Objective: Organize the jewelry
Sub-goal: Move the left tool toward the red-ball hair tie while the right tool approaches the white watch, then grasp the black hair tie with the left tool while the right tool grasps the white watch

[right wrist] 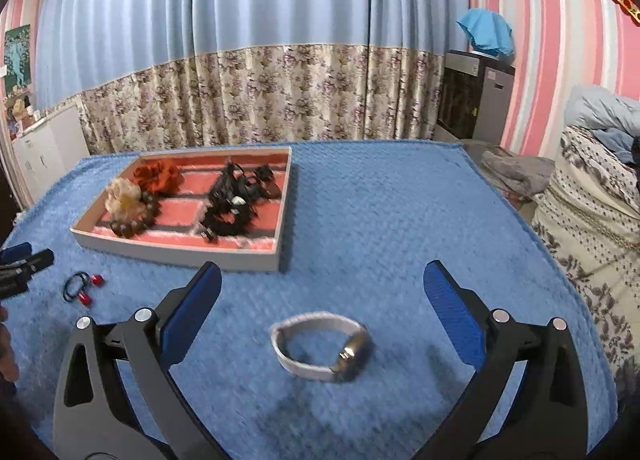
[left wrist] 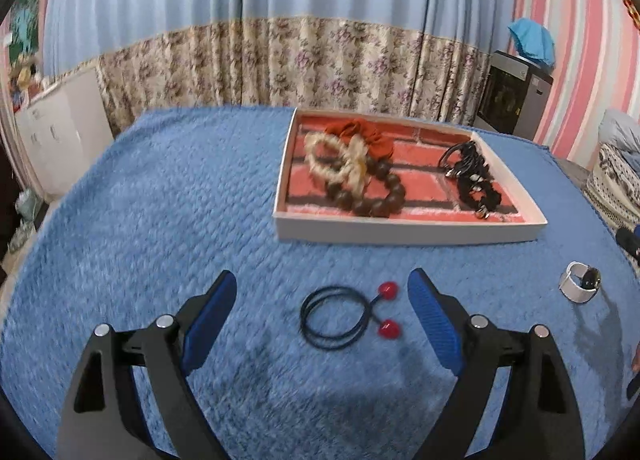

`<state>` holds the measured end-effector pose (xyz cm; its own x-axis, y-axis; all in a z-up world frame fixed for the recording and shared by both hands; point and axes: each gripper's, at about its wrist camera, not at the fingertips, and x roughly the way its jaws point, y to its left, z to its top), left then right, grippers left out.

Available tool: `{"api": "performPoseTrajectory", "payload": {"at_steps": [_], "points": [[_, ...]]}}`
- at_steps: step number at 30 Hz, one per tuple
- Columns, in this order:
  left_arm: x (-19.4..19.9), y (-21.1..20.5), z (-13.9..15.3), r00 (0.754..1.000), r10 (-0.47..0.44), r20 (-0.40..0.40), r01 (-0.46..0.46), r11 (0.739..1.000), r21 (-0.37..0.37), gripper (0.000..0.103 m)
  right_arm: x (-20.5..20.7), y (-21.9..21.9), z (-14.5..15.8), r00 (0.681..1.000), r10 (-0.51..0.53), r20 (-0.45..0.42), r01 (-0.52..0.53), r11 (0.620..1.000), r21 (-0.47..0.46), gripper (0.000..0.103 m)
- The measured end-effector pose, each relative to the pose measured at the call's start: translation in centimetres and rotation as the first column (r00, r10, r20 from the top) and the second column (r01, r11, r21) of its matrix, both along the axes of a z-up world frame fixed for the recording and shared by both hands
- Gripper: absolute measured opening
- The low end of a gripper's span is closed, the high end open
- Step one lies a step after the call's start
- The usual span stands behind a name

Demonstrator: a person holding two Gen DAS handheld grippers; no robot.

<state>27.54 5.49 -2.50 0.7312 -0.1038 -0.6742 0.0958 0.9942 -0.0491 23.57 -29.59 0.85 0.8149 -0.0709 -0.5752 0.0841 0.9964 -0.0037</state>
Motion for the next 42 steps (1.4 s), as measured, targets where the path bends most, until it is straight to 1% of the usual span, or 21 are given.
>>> {"api": "performPoseTrajectory", "payload": {"at_steps": [4,8,15,21,23,26,34,36,40,42], "points": [[0.0,1.0,-1.4,0.999,0.023,-0.030,-0.023,1.000,-0.005,0.086,-0.3,-0.5,-1.8,0.999,-0.022,-0.029,0.021,1.000,-0.018,0.099],[0.3,1.7,-2.4,0.998,0.040,-0.053,-0.040,0.999,-0.001,0.086,-0.3,-1.2,-3.1,0.998,-0.043,-0.046,0.042,0.999,-0.016,0.099],[1.3,1.5,-3.6,0.995,0.037,-0.091,-0.035,0.999,0.025,0.086,0.6,-1.7,-5.1,0.992,-0.084,-0.091,0.083,0.996,-0.014,0.099],[2.1,1.6,-4.2,0.993,0.017,-0.120,-0.017,1.000,0.003,0.086,1.3,-1.0,-5.9,0.989,-0.102,-0.103,0.096,0.993,-0.062,0.098],[2.5,1.7,-4.5,0.990,0.012,-0.140,-0.013,1.000,-0.007,0.086,1.5,-1.0,-6.1,0.988,-0.105,-0.110,0.098,0.993,-0.063,0.098],[2.8,1.7,-4.6,0.989,0.002,-0.146,-0.005,1.000,-0.020,0.086,1.9,-1.2,-6.3,0.987,-0.107,-0.121,0.101,0.993,-0.056,0.095],[2.9,0.4,-4.9,0.988,-0.042,-0.152,0.045,0.999,0.020,0.084,2.3,-2.3,-6.9,0.980,-0.126,-0.155,0.125,0.992,-0.012,0.093],[3.1,0.0,-5.0,0.985,-0.060,-0.160,0.064,0.998,0.022,0.075,2.4,-2.5,-7.1,0.978,-0.125,-0.169,0.126,0.992,-0.001,0.089],[3.1,-0.1,-5.1,0.986,-0.063,-0.157,0.067,0.998,0.021,0.072,2.6,-2.6,-7.4,0.973,-0.126,-0.192,0.130,0.992,0.006,0.083],[3.2,0.0,-5.2,0.987,-0.051,-0.154,0.056,0.998,0.027,0.062,2.6,-2.6,-7.5,0.972,-0.122,-0.201,0.126,0.992,0.007,0.076]]}}
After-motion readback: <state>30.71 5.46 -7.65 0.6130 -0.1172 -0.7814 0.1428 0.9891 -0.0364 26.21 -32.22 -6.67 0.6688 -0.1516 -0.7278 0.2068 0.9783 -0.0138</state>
